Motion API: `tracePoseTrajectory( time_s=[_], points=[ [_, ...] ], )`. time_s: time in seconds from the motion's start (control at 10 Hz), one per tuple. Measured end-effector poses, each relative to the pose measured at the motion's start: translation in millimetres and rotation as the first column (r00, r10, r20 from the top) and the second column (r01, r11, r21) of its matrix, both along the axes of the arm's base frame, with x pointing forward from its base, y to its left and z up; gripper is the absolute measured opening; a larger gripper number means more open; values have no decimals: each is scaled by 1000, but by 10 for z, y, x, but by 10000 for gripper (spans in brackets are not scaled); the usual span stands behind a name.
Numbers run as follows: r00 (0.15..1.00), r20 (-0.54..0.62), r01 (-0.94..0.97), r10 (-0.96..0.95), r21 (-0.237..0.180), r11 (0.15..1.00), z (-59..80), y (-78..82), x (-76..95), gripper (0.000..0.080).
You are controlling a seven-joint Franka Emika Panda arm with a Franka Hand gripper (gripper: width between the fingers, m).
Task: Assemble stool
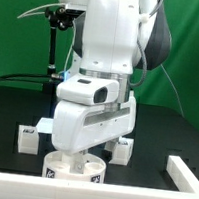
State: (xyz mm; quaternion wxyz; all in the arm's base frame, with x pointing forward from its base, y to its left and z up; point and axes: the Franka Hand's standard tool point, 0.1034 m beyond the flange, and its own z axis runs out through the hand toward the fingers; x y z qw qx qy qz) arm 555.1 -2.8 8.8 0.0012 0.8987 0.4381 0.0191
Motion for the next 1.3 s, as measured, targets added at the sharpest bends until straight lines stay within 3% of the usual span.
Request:
tracePoseTrajectory(
  time_s=[0.2, 0.3, 0.5, 1.3],
  points=[
    [1000, 0, 0, 0, 0, 1000, 0, 0, -1, 270],
    [1000, 0, 0, 0, 0, 1000, -1, 0, -1, 270],
    [1000, 0, 0, 0, 0, 1000, -1, 0, -1, 28],
    [1000, 0, 0, 0, 0, 1000, 0, 1, 0, 24]
  ],
)
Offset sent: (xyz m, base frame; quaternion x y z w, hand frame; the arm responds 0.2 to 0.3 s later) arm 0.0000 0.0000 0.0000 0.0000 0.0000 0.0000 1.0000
